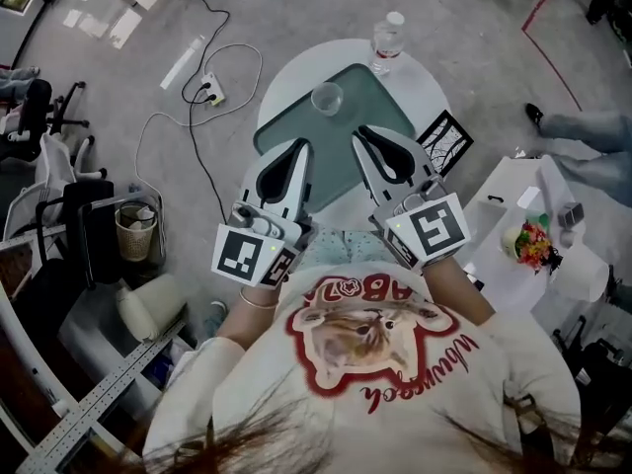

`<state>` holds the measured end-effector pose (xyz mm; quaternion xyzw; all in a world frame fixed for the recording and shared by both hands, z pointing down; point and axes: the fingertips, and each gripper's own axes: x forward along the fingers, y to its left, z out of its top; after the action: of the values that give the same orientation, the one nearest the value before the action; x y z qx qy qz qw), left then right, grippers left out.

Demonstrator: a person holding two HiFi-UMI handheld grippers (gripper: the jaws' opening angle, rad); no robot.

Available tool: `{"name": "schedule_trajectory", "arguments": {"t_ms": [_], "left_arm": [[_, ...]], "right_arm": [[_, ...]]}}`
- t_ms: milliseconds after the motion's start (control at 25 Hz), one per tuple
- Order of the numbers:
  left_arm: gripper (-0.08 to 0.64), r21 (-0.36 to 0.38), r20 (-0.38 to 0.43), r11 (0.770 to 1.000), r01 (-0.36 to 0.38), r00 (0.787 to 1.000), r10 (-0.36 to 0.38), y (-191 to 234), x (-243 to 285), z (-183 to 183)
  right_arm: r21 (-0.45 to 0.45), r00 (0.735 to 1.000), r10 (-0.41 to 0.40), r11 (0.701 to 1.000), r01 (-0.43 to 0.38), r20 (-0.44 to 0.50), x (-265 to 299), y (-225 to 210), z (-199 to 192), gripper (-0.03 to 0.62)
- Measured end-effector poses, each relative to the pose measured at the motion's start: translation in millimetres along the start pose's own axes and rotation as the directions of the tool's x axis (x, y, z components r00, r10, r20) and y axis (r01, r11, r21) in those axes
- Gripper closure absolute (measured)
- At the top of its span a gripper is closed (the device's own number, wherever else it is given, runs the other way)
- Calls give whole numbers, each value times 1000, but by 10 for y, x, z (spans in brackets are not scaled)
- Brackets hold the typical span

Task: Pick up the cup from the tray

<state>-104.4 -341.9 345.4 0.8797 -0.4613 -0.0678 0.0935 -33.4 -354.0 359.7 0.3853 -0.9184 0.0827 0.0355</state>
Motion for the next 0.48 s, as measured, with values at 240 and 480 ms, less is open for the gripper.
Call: {"name": "schedule_trajectory", "arguments": {"t_ms": [240, 480], "left_arm": [[546, -22, -17, 1000, -1, 1000, 1, 99, 17, -83], [546, -28, -22, 1000, -15, 1000, 14, 178, -13, -106]], "right_arm": [[-7, 998, -29, 1000, 28, -52, 202, -66, -248, 557], [-9, 976, -37, 999, 36, -215, 435, -142, -901, 432]]}}
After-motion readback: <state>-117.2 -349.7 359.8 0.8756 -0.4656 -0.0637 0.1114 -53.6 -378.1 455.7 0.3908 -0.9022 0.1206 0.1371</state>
